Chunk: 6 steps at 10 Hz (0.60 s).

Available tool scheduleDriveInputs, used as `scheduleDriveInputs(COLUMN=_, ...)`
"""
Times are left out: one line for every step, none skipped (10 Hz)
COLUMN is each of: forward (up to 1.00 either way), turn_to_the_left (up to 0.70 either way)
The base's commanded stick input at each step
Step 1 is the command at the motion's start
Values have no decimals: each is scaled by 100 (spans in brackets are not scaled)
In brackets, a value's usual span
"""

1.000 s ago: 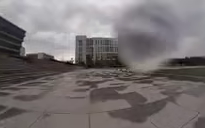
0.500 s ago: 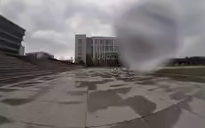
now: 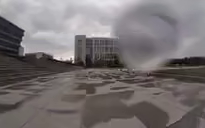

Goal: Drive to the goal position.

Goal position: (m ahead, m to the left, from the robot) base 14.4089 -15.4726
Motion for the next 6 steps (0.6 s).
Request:
scheduleDriveInputs(forward=70, turn_to_the_left=0)
scheduleDriveInputs(forward=70, turn_to_the_left=0)
scheduleDriveInputs(forward=70, turn_to_the_left=0)
scheduleDriveInputs(forward=70, turn_to_the_left=0)
scheduleDriveInputs(forward=70, turn_to_the_left=0)
scheduleDriveInputs(forward=70, turn_to_the_left=0)
